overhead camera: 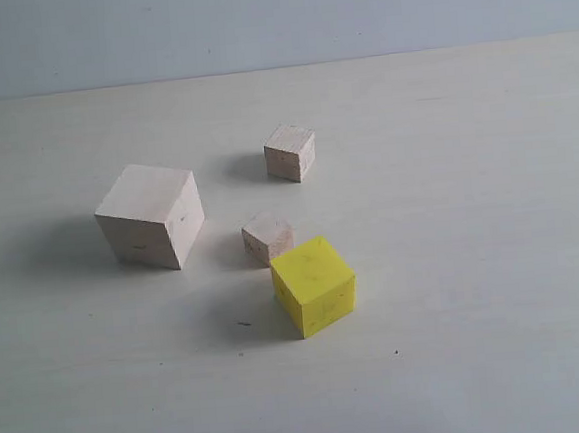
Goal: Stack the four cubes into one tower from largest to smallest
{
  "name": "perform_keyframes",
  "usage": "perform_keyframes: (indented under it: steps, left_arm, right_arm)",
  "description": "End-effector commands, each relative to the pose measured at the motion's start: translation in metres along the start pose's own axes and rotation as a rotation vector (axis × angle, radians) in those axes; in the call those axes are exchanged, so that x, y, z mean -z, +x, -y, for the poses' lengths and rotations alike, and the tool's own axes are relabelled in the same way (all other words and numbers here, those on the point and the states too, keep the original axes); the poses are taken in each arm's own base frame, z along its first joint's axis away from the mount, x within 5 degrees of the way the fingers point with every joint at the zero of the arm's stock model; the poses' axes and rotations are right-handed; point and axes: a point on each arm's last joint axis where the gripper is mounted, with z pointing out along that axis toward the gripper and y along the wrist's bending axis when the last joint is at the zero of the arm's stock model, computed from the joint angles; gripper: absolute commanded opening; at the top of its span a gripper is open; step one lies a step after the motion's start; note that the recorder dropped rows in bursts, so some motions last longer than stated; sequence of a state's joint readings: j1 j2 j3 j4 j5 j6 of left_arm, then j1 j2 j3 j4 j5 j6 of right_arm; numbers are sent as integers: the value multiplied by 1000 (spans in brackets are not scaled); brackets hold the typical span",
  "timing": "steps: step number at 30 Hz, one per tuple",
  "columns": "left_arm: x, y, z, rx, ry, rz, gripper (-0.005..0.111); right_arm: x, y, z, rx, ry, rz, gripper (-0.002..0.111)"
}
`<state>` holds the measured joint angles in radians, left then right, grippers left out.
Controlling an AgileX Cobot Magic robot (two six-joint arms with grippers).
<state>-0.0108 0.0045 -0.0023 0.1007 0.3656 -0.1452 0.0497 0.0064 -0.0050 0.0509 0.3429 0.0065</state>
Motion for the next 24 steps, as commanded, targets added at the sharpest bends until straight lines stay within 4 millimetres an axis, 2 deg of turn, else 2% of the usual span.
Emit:
perform_keyframes:
  steps: [1, 24]
  left_arm:
    - [0, 0, 0, 0, 0, 10, 0]
    - [0, 0, 0, 0, 0, 10, 0]
  right_arm:
    - [0, 1, 0, 3, 5, 5, 0]
    - [0, 0, 0, 6, 6, 20, 0]
